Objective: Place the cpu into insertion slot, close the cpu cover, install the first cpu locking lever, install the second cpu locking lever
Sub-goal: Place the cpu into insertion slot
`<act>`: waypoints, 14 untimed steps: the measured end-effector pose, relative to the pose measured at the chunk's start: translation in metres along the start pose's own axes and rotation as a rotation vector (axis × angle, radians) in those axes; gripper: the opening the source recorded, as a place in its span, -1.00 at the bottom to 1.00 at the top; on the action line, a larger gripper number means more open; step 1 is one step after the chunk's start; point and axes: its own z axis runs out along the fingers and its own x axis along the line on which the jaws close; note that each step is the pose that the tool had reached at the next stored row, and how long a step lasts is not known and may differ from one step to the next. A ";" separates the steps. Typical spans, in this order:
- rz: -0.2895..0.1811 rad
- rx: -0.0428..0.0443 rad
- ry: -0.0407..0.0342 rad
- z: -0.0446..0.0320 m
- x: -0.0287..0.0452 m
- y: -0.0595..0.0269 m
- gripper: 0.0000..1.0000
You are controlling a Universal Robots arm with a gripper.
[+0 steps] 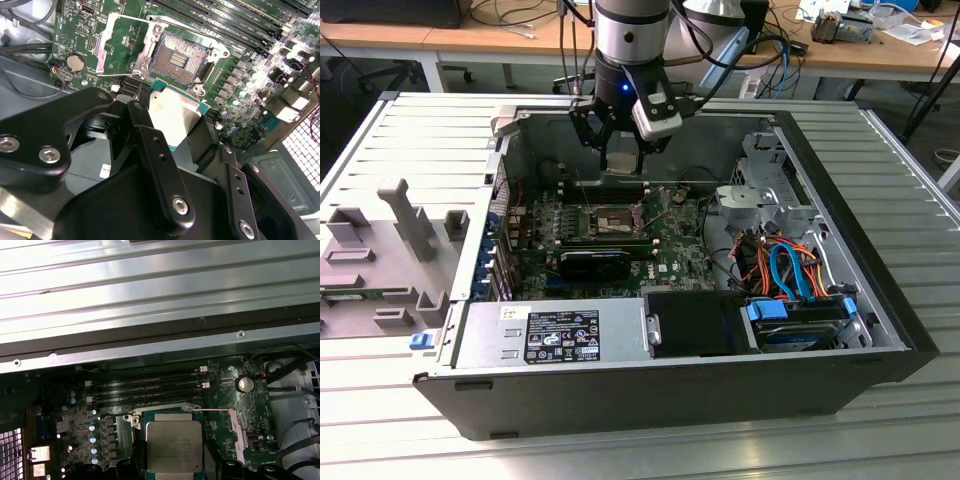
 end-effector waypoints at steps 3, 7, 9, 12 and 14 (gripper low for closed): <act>0.003 -0.0001 -0.0003 0.0001 0.0000 0.0000 0.08; 0.006 -0.0001 -0.0005 0.0003 0.0000 0.0000 0.08; 0.008 -0.0001 -0.0007 0.0004 0.0000 0.0000 0.08; 0.011 -0.0001 -0.0009 0.0005 0.0000 0.0000 0.08; 0.013 0.0000 -0.0011 0.0005 0.0000 0.0000 0.08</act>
